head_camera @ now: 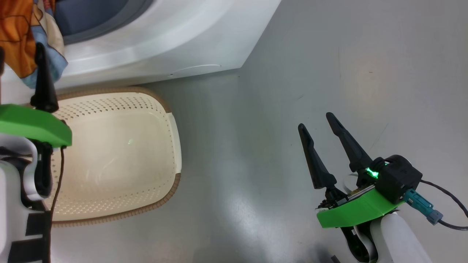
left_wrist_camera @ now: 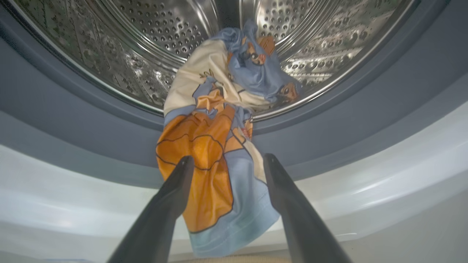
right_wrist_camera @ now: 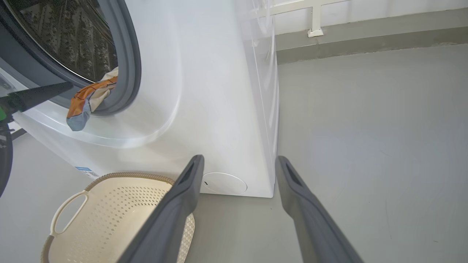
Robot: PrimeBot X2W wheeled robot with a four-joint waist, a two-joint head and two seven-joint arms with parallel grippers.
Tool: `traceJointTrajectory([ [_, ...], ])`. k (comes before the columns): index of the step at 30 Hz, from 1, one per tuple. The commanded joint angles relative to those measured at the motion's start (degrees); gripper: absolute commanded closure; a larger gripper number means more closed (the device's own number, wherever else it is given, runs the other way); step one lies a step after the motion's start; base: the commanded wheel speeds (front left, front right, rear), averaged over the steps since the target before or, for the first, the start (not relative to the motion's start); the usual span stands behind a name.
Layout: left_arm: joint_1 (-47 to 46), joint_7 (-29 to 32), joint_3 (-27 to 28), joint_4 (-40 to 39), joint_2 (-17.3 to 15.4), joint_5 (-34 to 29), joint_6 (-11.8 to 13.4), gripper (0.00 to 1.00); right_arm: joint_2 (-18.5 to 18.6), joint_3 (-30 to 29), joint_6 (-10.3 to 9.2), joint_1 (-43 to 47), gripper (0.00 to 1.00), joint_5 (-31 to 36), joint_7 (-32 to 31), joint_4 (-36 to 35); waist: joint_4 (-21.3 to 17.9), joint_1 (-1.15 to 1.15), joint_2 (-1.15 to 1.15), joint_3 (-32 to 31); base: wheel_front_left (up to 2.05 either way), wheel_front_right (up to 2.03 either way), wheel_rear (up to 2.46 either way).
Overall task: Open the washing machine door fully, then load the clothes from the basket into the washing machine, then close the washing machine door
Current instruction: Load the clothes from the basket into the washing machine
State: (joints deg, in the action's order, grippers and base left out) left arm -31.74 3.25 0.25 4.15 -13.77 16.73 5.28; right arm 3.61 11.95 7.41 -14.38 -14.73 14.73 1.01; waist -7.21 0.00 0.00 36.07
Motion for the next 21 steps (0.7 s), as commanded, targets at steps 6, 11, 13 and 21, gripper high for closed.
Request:
traceJointTrajectory([
  [6,-3.35,3.13,1.65,4.08,-2.8,1.4,0.02,0.0,-0.57,0.93,0.08,-0.17,0.0,-0.63,0.27,-1.25,-0.23,0.0,0.0,0.47,0.0,0.0,0.0],
  [11,-4.86,4.38,1.83,6.78,-2.68,2.65,-0.01,0.0,-0.63,0.73,0.08,-0.13,0.0,-0.58,0.27,-1.34,-0.04,0.0,0.0,0.7,0.0,0.0,0.0],
  [13,-5.48,6.08,1.7,8.32,-2.49,3.26,0.15,0.0,-0.64,0.61,0.08,-0.13,0.0,-0.54,0.27,-1.33,0.08,0.0,0.0,0.78,0.0,0.0,0.0],
  [21,-10.23,7.03,1.71,12.66,-2.74,4.06,0.53,0.4,-0.68,0.85,0.08,-0.38,0.0,-0.57,0.27,-1.2,0.05,0.0,0.0,1.09,0.0,0.0,0.0],
])
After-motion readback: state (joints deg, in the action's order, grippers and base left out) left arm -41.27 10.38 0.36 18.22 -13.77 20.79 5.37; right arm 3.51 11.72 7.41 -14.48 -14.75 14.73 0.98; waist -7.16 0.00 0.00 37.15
